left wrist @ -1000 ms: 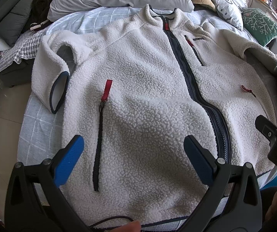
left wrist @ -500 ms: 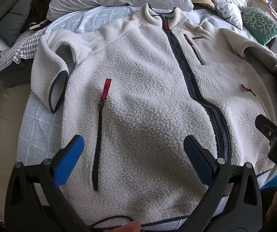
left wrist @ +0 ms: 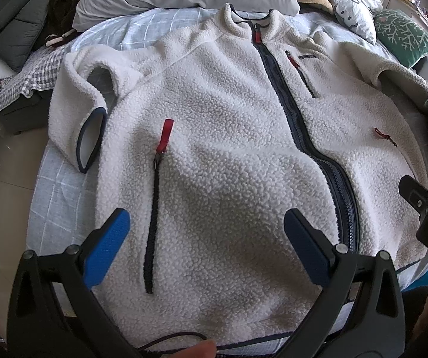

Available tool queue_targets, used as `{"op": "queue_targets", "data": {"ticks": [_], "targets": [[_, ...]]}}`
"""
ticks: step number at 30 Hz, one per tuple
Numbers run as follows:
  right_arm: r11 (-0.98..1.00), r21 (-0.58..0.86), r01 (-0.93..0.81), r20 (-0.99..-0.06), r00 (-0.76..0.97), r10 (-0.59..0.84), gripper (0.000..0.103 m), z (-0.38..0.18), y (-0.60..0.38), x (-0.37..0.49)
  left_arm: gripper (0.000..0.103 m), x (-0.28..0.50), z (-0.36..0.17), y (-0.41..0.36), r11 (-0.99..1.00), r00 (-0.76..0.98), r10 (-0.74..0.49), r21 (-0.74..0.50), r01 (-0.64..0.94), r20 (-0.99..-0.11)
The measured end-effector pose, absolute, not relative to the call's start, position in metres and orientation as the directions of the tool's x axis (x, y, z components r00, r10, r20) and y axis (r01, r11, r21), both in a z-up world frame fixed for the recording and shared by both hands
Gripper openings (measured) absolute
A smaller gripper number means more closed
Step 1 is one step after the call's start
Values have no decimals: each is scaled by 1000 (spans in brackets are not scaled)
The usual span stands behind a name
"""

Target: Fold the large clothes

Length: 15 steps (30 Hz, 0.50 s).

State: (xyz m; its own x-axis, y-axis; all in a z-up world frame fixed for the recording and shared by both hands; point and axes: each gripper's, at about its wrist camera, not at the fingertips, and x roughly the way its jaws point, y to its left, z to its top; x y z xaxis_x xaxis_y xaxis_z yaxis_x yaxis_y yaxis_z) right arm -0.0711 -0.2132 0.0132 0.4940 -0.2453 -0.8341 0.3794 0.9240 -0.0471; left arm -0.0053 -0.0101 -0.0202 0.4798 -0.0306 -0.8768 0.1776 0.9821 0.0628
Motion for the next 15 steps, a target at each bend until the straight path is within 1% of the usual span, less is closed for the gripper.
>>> {"op": "queue_targets", "data": {"ticks": [5, 10, 12, 15], "targets": [[927, -86, 364, -824, 498, -272, 103, 16, -216, -72, 102, -6, -23, -5, 982, 489, -21, 75, 176, -872], [927, -161, 339, -798, 508, -325, 103, 22, -224, -80, 102, -7, -24, 2, 963, 468, -57, 75, 259, -882], [931, -136, 339, -810, 503, -301, 103, 21, -237, -84, 102, -5, -24, 13, 963, 452, -95, 33, 267, -887], [944, -47, 327, -862, 464, -204, 103, 14, -266, -88, 102, 5, -27, 42, 967, 390, -152, -54, 251, -908]]}}
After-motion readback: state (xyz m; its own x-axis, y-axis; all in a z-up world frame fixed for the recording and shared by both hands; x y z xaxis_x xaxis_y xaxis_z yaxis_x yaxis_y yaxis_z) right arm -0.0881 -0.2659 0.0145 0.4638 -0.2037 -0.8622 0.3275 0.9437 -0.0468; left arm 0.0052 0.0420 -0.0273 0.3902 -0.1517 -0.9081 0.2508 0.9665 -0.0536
